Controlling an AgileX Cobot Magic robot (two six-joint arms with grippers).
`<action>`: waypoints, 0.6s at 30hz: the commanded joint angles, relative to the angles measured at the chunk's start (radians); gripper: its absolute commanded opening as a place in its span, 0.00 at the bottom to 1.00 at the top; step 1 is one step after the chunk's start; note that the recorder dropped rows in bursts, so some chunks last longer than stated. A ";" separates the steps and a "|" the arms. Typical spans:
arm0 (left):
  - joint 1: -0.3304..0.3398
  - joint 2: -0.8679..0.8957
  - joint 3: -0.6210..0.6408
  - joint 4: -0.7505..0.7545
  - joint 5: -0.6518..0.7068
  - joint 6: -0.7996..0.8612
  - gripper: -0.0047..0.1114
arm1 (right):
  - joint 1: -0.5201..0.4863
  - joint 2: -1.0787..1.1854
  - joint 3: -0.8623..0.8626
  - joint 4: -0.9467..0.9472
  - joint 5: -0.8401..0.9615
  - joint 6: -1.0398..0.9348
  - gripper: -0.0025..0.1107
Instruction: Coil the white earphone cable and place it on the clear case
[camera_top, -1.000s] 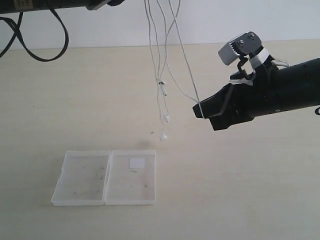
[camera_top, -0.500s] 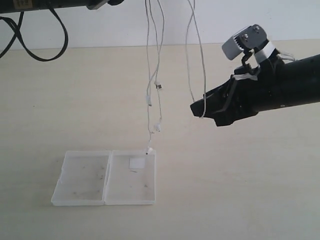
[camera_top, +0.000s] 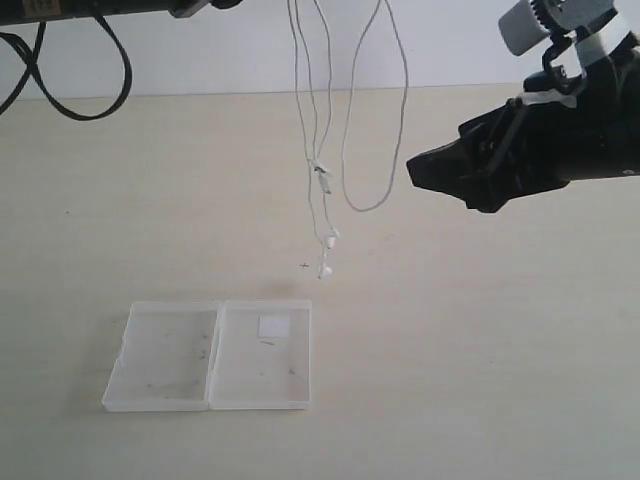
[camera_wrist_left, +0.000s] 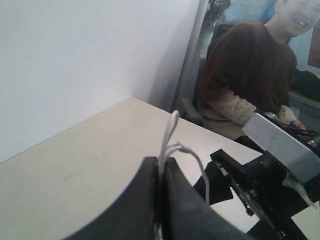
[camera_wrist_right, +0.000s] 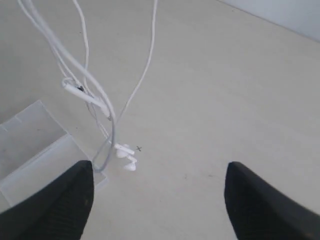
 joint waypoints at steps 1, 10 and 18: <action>0.044 -0.007 -0.003 0.005 -0.046 -0.022 0.04 | -0.004 -0.056 0.002 -0.122 -0.045 0.131 0.65; 0.092 -0.007 -0.003 0.108 -0.122 -0.071 0.04 | -0.004 -0.152 0.002 -0.131 -0.048 0.153 0.68; 0.101 0.002 -0.018 0.119 -0.204 -0.085 0.04 | -0.004 -0.156 0.002 -0.006 0.091 0.096 0.68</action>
